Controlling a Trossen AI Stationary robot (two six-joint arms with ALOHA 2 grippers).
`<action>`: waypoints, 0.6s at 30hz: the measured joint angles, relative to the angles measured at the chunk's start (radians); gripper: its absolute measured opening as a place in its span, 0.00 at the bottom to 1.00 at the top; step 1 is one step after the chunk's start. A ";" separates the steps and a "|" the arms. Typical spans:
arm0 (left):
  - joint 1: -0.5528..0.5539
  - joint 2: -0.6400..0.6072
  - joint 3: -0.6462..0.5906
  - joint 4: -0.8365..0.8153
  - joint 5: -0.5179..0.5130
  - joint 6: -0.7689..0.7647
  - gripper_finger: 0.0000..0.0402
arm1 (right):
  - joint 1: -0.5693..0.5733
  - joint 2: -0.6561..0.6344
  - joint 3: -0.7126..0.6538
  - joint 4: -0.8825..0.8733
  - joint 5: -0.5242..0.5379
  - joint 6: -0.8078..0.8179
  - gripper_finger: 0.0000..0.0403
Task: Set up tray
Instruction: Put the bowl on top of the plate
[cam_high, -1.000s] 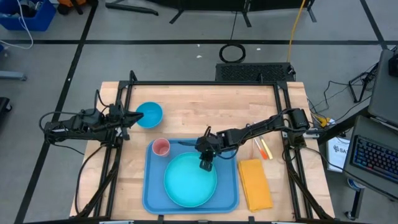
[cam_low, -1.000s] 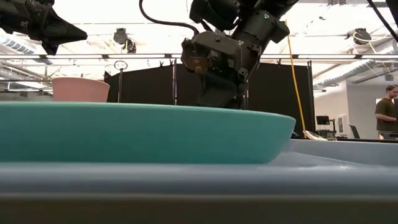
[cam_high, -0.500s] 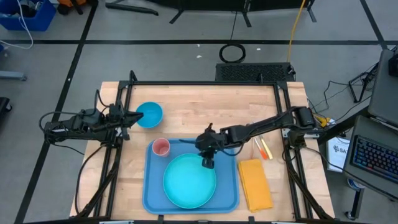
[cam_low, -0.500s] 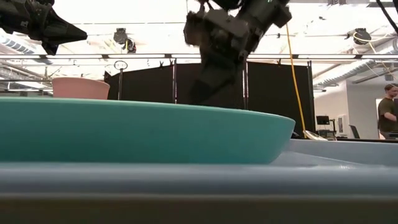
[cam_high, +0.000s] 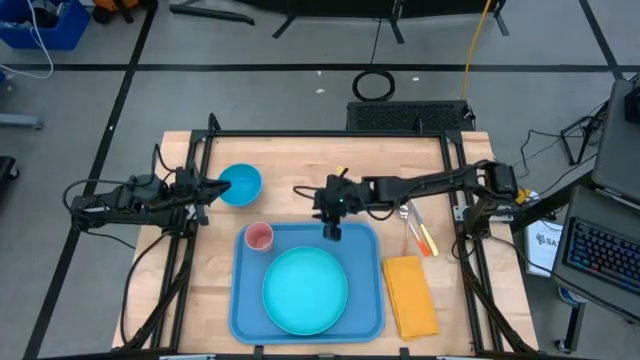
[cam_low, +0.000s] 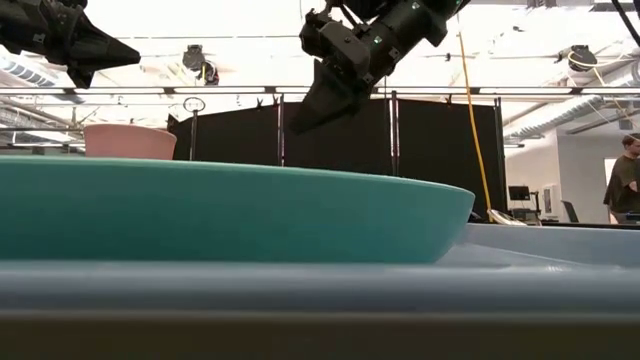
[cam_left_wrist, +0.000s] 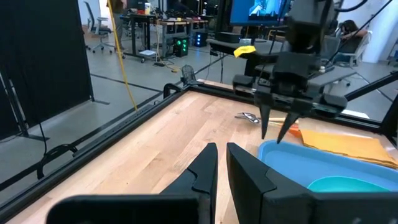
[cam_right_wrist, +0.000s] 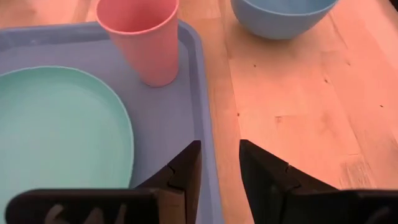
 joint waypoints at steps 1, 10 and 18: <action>0.000 0.000 0.000 0.000 0.000 0.000 0.09 | -0.001 -0.001 0.000 0.001 0.000 0.003 0.25; 0.000 0.000 0.000 0.000 0.000 0.001 0.09 | -0.005 -0.001 0.000 0.045 0.000 0.004 0.25; 0.000 0.000 0.000 0.000 0.000 0.010 0.09 | -0.035 -0.001 0.000 0.068 -0.081 -0.052 0.25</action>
